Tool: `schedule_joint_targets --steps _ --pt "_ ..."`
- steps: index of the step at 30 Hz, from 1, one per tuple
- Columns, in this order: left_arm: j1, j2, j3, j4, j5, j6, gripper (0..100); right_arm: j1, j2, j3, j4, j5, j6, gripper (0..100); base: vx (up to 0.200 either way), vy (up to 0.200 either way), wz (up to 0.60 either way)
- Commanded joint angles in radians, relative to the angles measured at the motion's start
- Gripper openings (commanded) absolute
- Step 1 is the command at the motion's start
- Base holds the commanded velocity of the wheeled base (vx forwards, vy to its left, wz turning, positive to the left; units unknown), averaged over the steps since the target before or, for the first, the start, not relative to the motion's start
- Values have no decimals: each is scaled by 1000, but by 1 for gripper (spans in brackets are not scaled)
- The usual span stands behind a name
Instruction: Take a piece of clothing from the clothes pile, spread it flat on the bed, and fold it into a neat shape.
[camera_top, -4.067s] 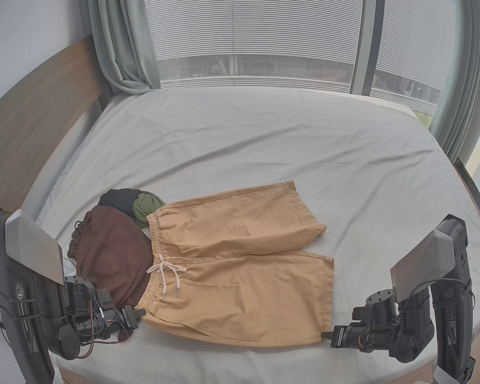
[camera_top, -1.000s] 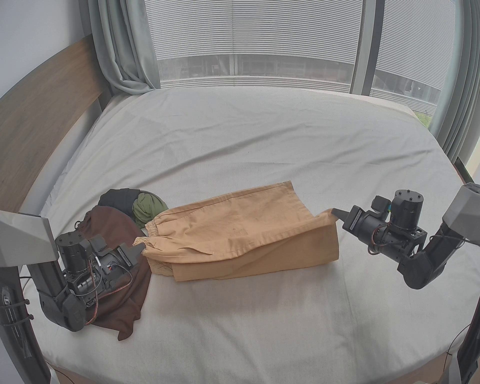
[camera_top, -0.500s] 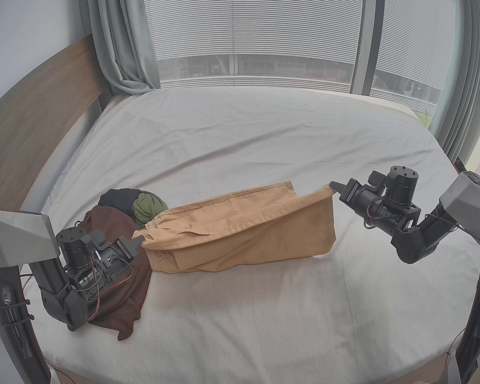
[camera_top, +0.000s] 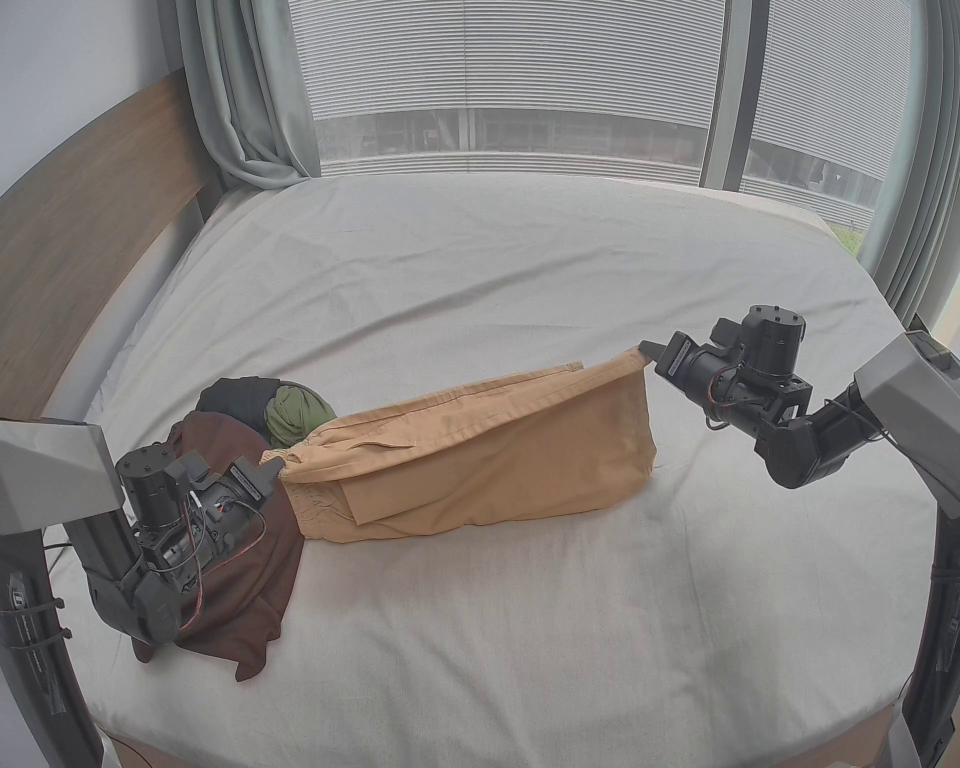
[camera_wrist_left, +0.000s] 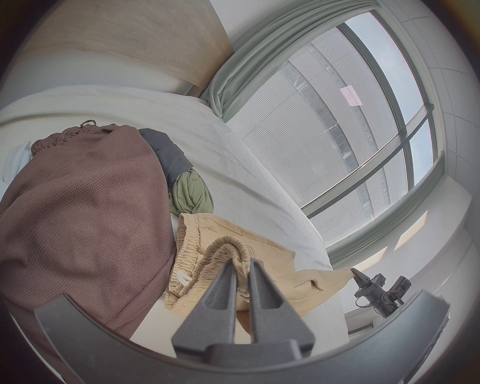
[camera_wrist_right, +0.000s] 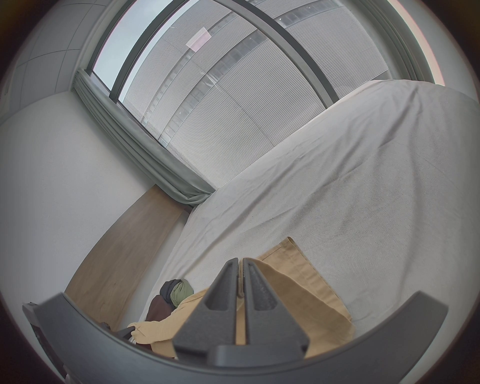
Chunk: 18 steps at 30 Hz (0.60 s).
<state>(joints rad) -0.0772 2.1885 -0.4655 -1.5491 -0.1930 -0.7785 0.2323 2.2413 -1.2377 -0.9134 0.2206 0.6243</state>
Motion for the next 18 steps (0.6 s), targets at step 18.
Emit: schedule_joint_targets --steps 18 --pt "7 82 -67 0 27 -28 0 19 184 -255 80 -3 -3 0 0 0 0"
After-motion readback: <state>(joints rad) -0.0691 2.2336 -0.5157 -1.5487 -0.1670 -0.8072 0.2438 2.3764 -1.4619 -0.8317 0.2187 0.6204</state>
